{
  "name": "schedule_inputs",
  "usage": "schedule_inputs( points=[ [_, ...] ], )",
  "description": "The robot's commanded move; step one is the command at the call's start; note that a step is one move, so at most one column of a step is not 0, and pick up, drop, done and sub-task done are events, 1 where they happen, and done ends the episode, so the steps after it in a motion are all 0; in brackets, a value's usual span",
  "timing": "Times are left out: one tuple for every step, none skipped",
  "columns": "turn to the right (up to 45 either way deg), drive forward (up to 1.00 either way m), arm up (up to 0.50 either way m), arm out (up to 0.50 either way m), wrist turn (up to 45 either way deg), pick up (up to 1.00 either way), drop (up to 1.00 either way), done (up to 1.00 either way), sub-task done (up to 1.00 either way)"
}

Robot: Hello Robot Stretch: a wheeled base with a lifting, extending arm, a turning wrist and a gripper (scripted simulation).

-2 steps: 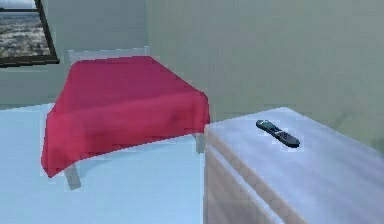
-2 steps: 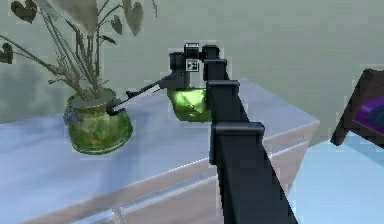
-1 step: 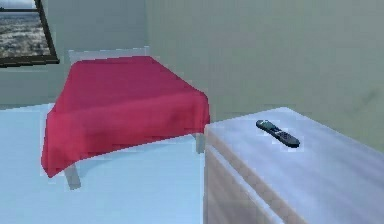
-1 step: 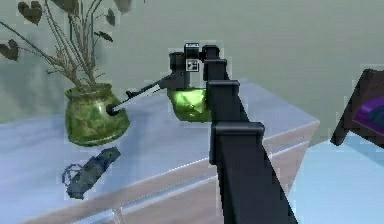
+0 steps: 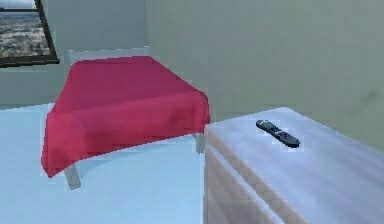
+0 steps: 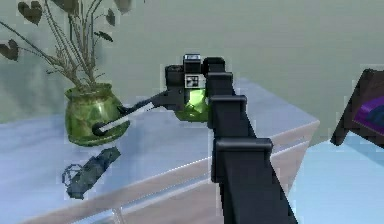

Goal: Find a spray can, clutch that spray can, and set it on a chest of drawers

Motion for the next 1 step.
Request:
schedule_inputs(
  points=[
    [0.0,0.0,0.0,0.0,0.0,0.0,0.0,1.0,0.0]
  ],
)
